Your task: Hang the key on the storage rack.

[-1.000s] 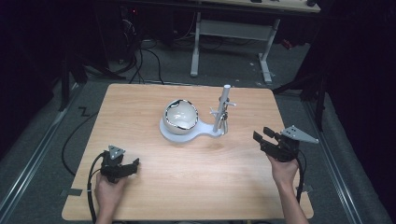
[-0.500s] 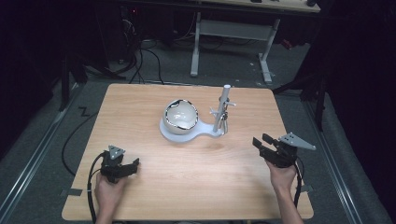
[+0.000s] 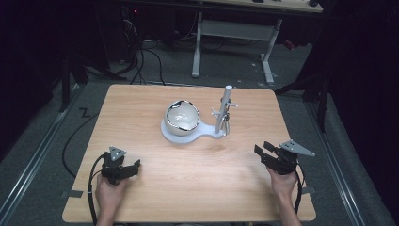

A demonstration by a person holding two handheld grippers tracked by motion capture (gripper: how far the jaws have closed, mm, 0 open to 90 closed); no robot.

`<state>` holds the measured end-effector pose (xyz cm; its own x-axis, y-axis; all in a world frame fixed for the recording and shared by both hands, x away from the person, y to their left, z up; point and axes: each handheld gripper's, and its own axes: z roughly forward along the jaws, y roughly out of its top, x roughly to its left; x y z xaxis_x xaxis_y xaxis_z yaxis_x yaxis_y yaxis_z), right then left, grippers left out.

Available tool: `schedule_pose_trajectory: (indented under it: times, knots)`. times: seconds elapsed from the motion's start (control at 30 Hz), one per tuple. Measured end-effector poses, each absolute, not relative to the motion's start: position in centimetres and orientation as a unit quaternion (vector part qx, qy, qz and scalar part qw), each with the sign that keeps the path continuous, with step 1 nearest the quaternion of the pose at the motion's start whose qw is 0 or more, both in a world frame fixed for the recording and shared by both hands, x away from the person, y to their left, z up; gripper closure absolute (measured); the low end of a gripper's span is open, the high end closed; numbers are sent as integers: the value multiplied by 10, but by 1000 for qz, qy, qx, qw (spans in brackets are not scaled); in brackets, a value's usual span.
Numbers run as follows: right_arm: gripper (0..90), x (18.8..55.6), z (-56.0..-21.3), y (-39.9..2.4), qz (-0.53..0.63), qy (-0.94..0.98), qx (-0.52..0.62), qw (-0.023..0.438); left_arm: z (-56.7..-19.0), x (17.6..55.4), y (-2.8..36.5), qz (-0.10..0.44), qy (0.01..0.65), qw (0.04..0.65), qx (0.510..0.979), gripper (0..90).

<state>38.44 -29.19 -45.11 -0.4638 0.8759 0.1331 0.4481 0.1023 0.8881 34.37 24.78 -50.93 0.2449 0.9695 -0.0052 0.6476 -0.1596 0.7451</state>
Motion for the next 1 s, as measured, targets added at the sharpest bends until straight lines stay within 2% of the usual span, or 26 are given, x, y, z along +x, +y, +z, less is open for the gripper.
schedule_pose_trajectory:
  times: [1.0]
  knots:
    - [476, 405, -482, -288, 402, 728, 504, 232, -509, 344, 248, 249, 562, 323, 720, 235]
